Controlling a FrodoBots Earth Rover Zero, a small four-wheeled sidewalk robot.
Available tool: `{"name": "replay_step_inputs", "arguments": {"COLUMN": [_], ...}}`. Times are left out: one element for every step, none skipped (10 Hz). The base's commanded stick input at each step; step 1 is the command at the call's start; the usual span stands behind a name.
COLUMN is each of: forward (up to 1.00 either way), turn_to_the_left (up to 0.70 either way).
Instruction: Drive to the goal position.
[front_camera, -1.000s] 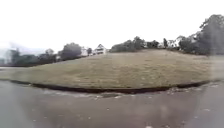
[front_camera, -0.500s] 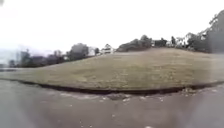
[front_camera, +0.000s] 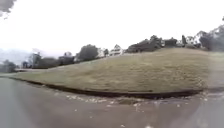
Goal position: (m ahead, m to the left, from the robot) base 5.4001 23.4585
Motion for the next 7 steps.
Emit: {"name": "replay_step_inputs", "arguments": {"forward": [0.45,0.3,0.3,0.3,0.3,0.3,0.3], "turn_to_the_left": [0.27,0.75,0.75,0.75,0.75,0.75,0.75]}}
